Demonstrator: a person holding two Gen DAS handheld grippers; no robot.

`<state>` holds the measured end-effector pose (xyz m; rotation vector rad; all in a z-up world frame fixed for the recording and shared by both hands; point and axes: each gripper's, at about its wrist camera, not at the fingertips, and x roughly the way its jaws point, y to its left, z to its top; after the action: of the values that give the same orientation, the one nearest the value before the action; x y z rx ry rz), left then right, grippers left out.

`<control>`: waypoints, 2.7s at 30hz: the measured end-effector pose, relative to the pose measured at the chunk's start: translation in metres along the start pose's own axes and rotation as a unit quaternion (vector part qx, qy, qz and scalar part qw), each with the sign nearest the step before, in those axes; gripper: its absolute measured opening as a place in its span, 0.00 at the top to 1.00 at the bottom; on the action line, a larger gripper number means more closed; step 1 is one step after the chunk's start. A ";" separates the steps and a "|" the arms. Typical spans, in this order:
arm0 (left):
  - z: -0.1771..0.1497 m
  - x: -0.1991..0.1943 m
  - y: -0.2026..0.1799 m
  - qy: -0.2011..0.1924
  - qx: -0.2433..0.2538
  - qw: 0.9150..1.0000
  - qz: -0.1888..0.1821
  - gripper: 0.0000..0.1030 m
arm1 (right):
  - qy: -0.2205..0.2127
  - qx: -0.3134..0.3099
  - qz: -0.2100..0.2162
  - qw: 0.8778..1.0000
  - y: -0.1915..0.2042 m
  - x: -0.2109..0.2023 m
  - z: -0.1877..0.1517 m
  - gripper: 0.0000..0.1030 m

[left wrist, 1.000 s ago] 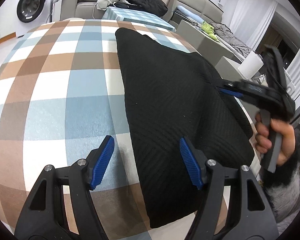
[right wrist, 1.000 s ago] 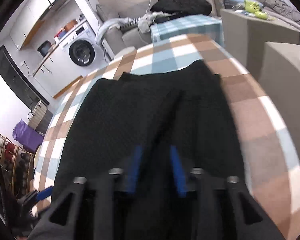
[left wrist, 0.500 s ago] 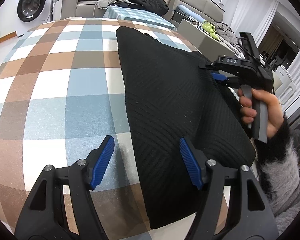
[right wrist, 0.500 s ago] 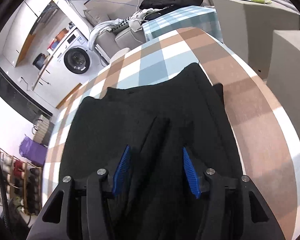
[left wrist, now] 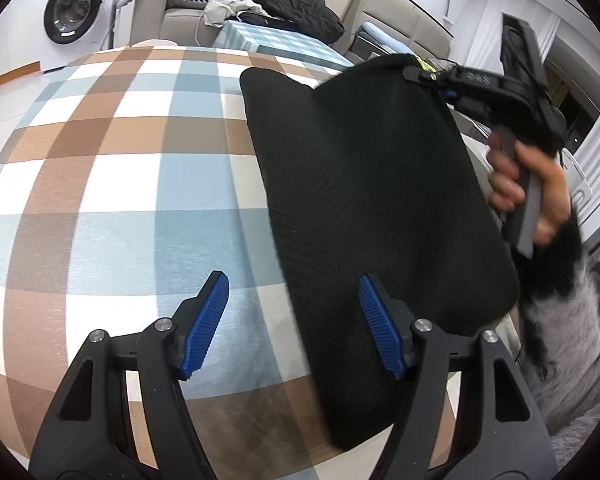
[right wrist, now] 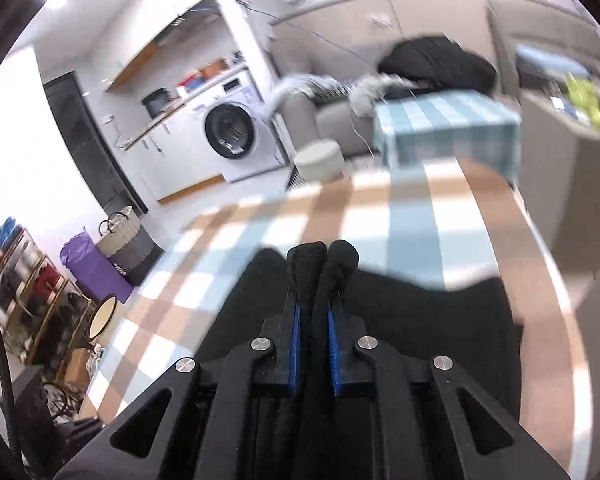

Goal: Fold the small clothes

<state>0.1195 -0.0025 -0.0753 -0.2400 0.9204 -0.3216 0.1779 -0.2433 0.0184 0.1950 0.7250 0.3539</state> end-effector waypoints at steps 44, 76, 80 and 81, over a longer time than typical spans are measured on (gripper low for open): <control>-0.018 0.018 -0.024 0.040 0.046 0.998 0.028 0.36 | 0.138 0.114 0.009 0.984 -0.043 -0.132 -0.188 0.90; -0.004 0.051 -0.086 0.062 0.105 0.993 -0.009 0.35 | 0.166 -0.145 0.094 0.971 0.001 -0.121 -0.203 0.94; -0.005 0.049 -0.082 0.061 0.100 0.993 -0.014 0.36 | 0.136 -0.018 0.156 0.978 -0.035 -0.139 -0.214 0.95; -0.005 0.048 -0.082 0.060 0.100 0.993 -0.015 0.36 | 0.145 -0.008 0.149 0.978 -0.036 -0.137 -0.220 0.95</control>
<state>0.1281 -0.0961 -0.0860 -0.0509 0.9973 -0.4568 -0.0575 -0.3176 -0.0701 0.2416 0.9836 0.6843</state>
